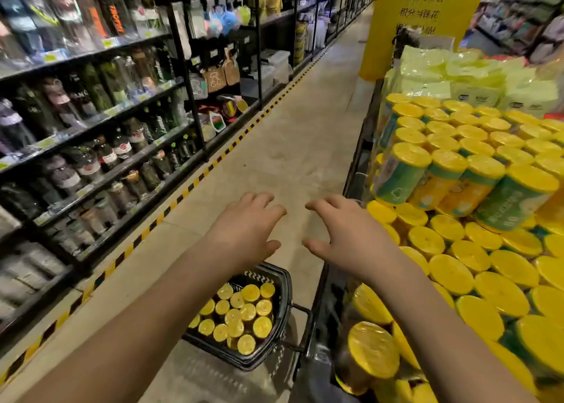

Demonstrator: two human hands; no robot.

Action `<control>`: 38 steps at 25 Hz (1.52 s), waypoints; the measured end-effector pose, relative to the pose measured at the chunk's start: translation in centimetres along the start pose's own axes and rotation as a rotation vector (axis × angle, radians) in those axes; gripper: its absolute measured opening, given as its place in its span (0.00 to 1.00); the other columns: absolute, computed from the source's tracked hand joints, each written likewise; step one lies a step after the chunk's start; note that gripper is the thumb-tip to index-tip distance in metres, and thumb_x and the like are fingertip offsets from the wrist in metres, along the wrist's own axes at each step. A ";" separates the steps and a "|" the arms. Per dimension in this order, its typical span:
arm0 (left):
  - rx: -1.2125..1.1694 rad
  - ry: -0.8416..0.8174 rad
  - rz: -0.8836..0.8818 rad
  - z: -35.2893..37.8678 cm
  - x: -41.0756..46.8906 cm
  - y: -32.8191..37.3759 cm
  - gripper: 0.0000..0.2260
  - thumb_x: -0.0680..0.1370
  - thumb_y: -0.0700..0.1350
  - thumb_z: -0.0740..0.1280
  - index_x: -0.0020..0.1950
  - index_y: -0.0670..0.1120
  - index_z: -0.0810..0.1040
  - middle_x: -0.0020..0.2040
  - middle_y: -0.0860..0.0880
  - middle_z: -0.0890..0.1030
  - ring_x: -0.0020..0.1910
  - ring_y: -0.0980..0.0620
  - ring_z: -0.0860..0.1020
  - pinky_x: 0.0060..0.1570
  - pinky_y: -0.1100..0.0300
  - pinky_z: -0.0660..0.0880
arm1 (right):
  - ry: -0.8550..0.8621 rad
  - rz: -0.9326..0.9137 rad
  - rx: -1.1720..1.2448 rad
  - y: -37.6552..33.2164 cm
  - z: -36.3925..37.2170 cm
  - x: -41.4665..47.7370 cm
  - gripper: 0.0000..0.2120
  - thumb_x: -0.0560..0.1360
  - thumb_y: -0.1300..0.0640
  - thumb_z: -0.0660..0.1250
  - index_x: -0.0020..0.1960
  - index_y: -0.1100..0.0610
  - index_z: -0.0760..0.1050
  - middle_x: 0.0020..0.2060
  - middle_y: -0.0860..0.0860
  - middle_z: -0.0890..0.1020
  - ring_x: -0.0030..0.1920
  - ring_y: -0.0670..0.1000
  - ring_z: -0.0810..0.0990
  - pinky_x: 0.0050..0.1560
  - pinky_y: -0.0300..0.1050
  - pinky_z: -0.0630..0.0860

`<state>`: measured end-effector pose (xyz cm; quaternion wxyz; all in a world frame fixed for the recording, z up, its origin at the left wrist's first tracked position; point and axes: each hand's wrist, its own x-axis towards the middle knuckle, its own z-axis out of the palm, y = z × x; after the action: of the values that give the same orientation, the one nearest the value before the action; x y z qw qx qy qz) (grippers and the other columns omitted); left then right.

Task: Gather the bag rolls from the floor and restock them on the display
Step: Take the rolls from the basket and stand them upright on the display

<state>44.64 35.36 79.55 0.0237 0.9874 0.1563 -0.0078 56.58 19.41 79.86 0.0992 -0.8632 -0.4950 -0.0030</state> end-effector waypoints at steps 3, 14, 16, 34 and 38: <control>-0.030 -0.049 0.011 2.2 -1.2 -8.8 0.27 0.79 0.55 0.67 0.77 0.55 0.63 0.79 0.48 0.58 0.77 0.46 0.57 0.73 0.49 0.63 | -0.080 0.063 -0.041 -6.9 3.4 4.2 0.32 0.76 0.39 0.67 0.76 0.47 0.63 0.70 0.50 0.71 0.69 0.55 0.71 0.65 0.52 0.73; -0.113 -0.238 0.176 9.8 1.2 -23.0 0.26 0.78 0.55 0.67 0.76 0.53 0.65 0.77 0.47 0.63 0.74 0.44 0.63 0.69 0.48 0.68 | -0.321 0.311 0.026 -14.3 13.2 10.9 0.29 0.77 0.43 0.68 0.75 0.48 0.66 0.69 0.51 0.73 0.66 0.56 0.74 0.63 0.53 0.75; -0.124 -0.257 0.187 11.3 1.8 -23.3 0.26 0.78 0.55 0.68 0.74 0.52 0.67 0.75 0.48 0.65 0.72 0.45 0.65 0.67 0.49 0.69 | -0.336 0.331 0.056 -13.7 15.1 11.7 0.28 0.77 0.44 0.68 0.74 0.48 0.67 0.68 0.51 0.73 0.66 0.56 0.74 0.63 0.53 0.75; -0.179 -0.520 0.195 51.2 12.5 -25.8 0.28 0.79 0.50 0.67 0.78 0.55 0.62 0.78 0.47 0.59 0.76 0.42 0.61 0.72 0.46 0.64 | -0.433 0.608 0.188 -2.7 55.8 14.2 0.25 0.76 0.51 0.70 0.71 0.52 0.70 0.63 0.54 0.74 0.62 0.60 0.75 0.55 0.53 0.75; -0.179 -0.524 0.209 59.8 13.4 -26.3 0.31 0.78 0.46 0.69 0.78 0.53 0.61 0.78 0.44 0.59 0.74 0.39 0.63 0.67 0.44 0.70 | -0.368 0.676 0.204 -0.8 64.4 13.2 0.26 0.76 0.51 0.71 0.72 0.53 0.70 0.66 0.56 0.73 0.62 0.61 0.75 0.54 0.55 0.76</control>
<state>48.78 61.57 18.37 0.1507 0.9565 0.0423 -0.2462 56.61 42.27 18.24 0.0897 -0.9493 -0.1905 0.2336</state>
